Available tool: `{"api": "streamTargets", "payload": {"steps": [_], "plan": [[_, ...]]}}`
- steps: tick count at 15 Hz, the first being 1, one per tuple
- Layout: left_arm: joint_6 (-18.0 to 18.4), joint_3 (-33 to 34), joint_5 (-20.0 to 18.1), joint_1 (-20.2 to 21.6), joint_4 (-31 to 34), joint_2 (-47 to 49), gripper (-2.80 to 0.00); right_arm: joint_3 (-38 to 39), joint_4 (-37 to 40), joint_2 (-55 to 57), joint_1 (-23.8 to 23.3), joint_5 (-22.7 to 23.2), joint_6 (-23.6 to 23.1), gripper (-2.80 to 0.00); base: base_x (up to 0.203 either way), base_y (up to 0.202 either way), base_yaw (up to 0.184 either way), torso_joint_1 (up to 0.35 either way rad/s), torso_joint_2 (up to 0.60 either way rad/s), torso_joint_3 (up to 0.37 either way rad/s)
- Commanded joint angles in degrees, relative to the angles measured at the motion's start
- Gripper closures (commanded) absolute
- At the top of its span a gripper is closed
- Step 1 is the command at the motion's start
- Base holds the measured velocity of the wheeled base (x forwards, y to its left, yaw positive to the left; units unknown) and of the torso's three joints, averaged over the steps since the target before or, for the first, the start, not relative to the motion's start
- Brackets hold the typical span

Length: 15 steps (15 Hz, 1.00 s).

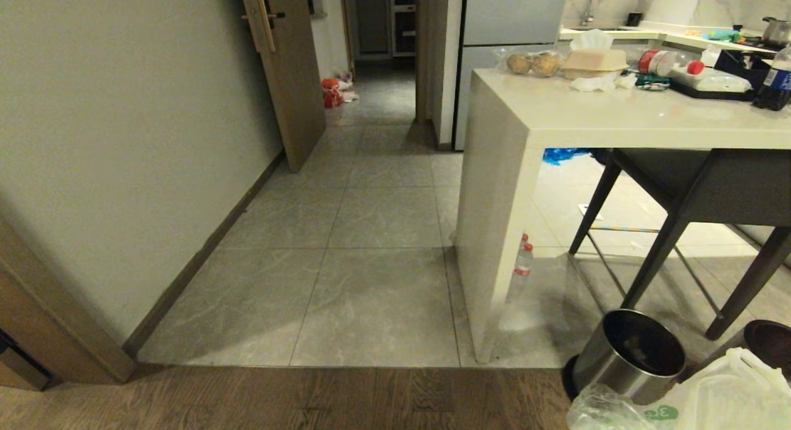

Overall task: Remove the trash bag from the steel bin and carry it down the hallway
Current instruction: Put the trash bag at the door

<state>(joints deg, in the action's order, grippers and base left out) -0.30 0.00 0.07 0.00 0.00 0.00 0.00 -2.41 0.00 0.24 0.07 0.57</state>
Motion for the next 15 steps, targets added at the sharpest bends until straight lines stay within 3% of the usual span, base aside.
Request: {"api": "streamTargets", "payload": {"steps": [1, 5, 15], "plan": [[-0.05, 0.01, 0.01, 0.0, 0.0, 0.09, 0.0, 0.79, -0.05, 0.09, 0.02, 0.01, -0.02, 0.0, 0.0, 0.195, -0.002, 0.0, 0.0, -0.001], [0.04, 0.0, 0.01, 0.0, 0.0, 0.0, 0.0, 0.79, -0.05, 0.09, 0.02, 0.01, -0.05, 0.0, 0.0, 0.149, 0.001, 0.003, 0.0, 0.001], [-0.05, 0.01, 0.01, 0.0, 0.0, 0.09, 0.0, 0.79, -0.05, 0.09, 0.02, 0.01, -0.05, 0.0, -0.002, 0.015, 0.001, 0.0, 0.0, 0.0]]}}
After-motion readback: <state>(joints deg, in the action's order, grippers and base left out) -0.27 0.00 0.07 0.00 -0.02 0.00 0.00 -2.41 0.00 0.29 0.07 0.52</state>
